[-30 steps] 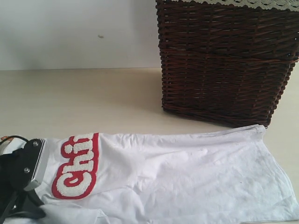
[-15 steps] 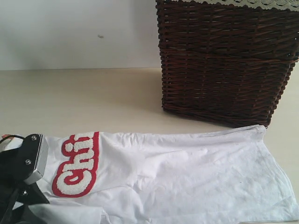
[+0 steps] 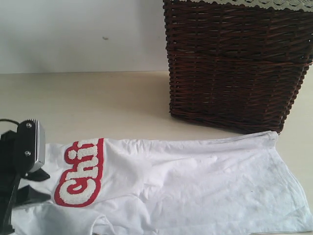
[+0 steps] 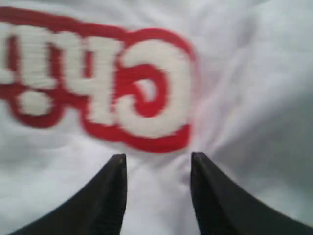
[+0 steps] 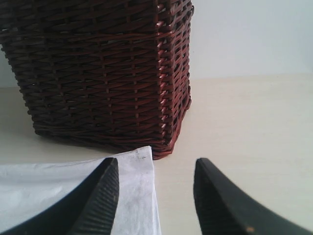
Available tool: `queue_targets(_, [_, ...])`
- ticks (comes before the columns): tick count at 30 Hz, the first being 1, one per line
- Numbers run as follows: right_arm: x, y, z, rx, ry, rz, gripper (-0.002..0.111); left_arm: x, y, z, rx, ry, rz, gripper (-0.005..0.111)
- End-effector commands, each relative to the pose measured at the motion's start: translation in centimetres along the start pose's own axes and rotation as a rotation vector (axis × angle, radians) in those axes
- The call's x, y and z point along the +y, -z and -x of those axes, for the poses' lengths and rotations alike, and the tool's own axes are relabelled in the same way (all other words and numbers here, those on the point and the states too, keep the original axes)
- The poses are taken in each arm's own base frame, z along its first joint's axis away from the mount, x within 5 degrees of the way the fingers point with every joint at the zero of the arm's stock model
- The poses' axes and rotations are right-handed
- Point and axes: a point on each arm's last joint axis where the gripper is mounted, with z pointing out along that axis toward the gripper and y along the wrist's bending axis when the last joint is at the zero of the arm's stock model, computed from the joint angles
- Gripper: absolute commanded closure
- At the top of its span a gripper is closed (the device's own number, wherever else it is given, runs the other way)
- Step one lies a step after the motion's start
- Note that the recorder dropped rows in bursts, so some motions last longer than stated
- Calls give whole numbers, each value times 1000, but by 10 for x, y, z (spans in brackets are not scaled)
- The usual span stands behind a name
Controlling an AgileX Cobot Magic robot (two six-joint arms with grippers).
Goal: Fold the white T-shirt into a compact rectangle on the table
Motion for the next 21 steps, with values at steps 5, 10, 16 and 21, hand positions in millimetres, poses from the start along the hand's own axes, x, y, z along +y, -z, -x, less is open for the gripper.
queue_targets(5, [-1,0,0,-14,1,-7,61,9,-18,0,2,-4,-34,65])
queue_targets(10, [-1,0,0,-14,1,-7,61,15,-20,9,-64,12,-52,65])
queue_targets(16, [-1,0,0,-14,1,-7,61,60,-31,19,-52,-5,132,65])
queue_targets(21, [-1,0,0,-14,1,-7,61,72,-52,19,-45,64,97,65])
